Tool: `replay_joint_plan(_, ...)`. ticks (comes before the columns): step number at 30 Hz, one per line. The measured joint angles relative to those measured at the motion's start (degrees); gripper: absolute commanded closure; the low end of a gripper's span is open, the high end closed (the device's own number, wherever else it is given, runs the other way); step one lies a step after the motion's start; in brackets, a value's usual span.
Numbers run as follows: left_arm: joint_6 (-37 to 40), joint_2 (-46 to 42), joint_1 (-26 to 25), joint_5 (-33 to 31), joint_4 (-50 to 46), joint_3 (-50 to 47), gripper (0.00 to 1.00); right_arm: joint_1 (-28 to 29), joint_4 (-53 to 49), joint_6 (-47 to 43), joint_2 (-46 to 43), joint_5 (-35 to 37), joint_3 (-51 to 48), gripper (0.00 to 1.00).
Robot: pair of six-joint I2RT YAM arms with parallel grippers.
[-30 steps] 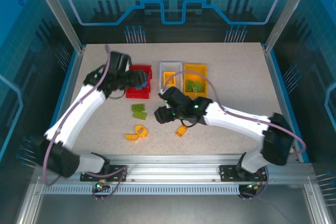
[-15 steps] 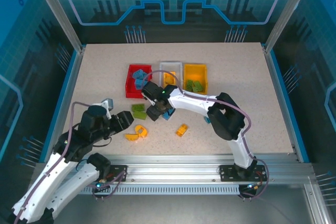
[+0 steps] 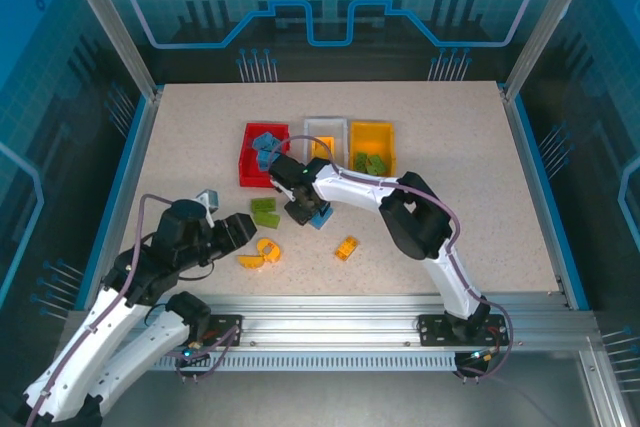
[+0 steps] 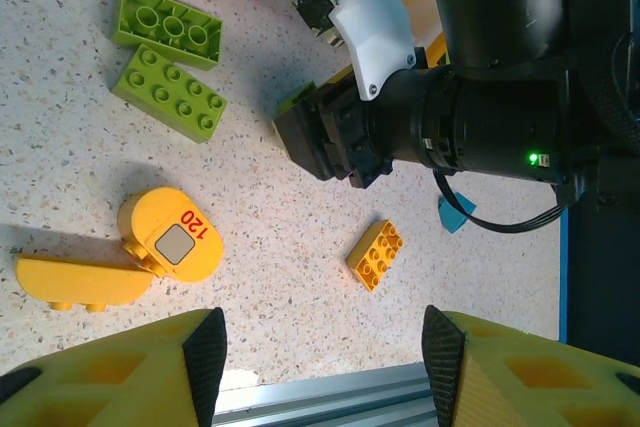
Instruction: Sort the legos into containers by color
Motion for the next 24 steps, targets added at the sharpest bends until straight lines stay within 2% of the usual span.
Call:
replay_joint_plan(5, -0.02, 0.81, -0.02, 1.84, 2.01, 0.00, 0.41, 0.00, 1.57, 1.20, -2.05, 0.83, -2.19, 0.68)
replay_joint_plan(10, -0.02, 6.56, -1.22, 3.87, 6.10, 1.03, 0.41, -0.76, 3.19, 4.00, -15.80, 2.99, -11.32, 0.67)
replay_joint_plan(12, 0.04, 10.43, -2.71, 4.02, 8.26, 2.64, 0.41, -2.69, 4.02, 5.57, -22.47, 3.50, -13.44, 0.67)
replay_joint_plan(15, 0.55, 17.92, -5.81, 3.85, 12.55, 6.34, 0.41, -8.79, 5.55, 8.33, -28.94, 3.80, -14.14, 0.67)
replay_joint_plan(19, 2.78, 28.15, -10.49, 2.32, 18.21, 11.76, 0.41, -18.86, 6.43, 12.72, -27.85, 4.35, -12.74, 0.67)
replay_joint_plan(24, 6.38, 38.71, -14.95, -0.85, 23.37, 18.27, 0.40, -24.94, 5.29, 17.84, -18.23, 4.35, -7.41, 0.67)
